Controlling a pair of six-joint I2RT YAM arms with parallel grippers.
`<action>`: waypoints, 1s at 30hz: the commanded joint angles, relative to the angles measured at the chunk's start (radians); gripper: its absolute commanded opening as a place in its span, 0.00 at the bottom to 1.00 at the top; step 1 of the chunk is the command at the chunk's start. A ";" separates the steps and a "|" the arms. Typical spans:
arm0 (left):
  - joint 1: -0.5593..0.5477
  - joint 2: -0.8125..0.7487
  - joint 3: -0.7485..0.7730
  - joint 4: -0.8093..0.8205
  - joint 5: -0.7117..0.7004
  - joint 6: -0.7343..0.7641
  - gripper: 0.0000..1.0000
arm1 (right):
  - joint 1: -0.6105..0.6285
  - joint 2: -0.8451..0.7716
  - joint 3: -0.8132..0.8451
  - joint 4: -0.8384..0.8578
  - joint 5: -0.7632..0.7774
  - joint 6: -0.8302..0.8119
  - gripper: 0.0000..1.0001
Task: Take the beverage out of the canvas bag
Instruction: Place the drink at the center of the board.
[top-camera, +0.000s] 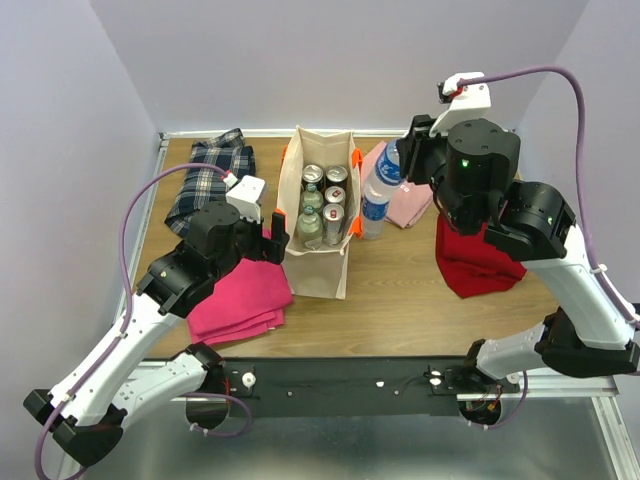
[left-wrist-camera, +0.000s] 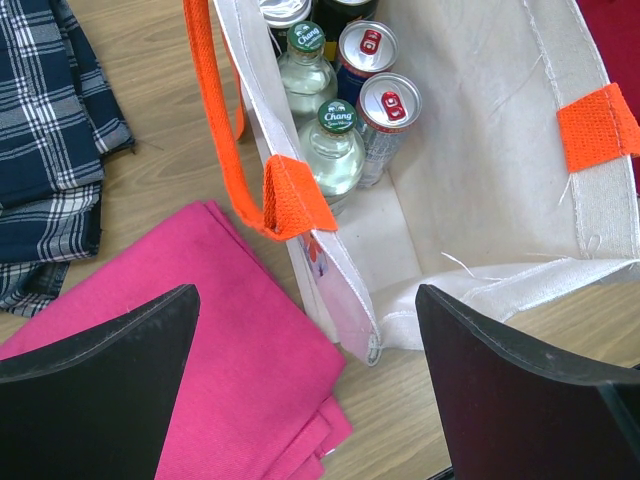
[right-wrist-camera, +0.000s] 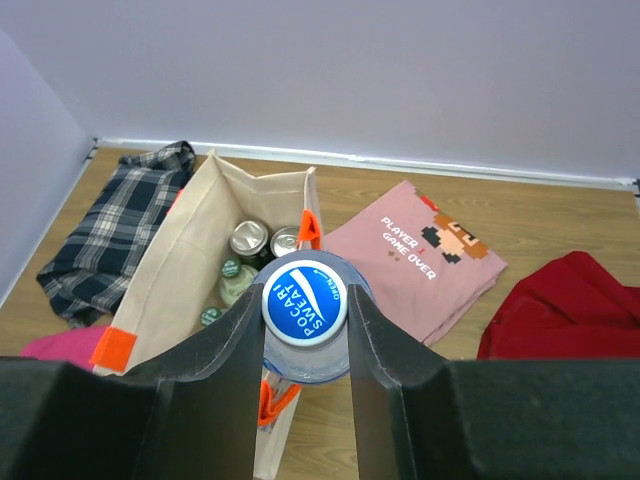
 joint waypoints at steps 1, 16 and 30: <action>-0.003 -0.004 0.017 0.022 -0.018 0.013 0.99 | 0.008 -0.027 0.041 0.125 0.131 -0.025 0.01; -0.005 0.016 0.025 0.026 -0.003 0.010 0.99 | 0.008 -0.078 -0.003 0.077 0.281 -0.020 0.01; -0.003 0.025 0.034 0.040 0.028 0.004 0.99 | -0.015 -0.112 -0.083 0.053 0.301 0.024 0.01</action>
